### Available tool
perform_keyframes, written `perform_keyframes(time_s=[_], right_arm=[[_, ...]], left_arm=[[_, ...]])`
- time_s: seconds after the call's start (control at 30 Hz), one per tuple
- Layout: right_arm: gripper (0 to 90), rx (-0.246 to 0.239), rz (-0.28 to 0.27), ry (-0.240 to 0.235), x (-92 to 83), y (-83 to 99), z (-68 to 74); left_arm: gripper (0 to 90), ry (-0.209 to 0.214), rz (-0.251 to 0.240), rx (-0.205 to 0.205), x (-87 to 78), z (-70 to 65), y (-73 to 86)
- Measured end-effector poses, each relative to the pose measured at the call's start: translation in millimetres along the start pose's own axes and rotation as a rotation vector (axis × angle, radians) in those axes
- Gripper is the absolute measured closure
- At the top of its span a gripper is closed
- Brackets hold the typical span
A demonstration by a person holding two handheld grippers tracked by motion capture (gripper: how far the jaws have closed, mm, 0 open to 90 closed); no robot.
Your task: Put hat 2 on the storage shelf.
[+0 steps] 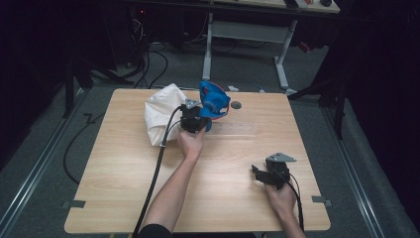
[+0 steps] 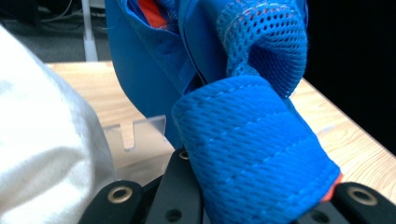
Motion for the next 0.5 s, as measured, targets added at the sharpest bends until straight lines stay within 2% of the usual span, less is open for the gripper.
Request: perform_keyframes(time_s=[0.2, 0.27, 0.33, 0.5], right_arm=[[35.3, 0.0, 0.0, 0.0, 0.0, 0.0, 0.0], [35.3, 0.0, 0.0, 0.0, 0.0, 0.0, 0.0], [35.3, 0.0, 0.0, 0.0, 0.0, 0.0, 0.0], [35.3, -0.001, 0.0, 0.0, 0.1, 0.0, 0.0]], left_arm=[[80.0, -0.026, 0.024, 0.013, -2.1, 6.5, 4.0], [74.5, -0.039, 0.038, 0.046, -4.0, 8.5, 5.8], [70.3, -0.052, 0.053, 0.063, -6.1, 10.8, 7.9], [56.0, -0.072, 0.086, 0.078, -10.8, 15.2, 11.0]])
Point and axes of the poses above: each handheld gripper's, and its own axes: x roughly forward along the jaws, y roughly out of its underside, z roughly to its left, the point moved 2 cm from there along x, roughly forward along the jaws, and after that the axes turned 2 degrees about x, right-handed, at the moved point
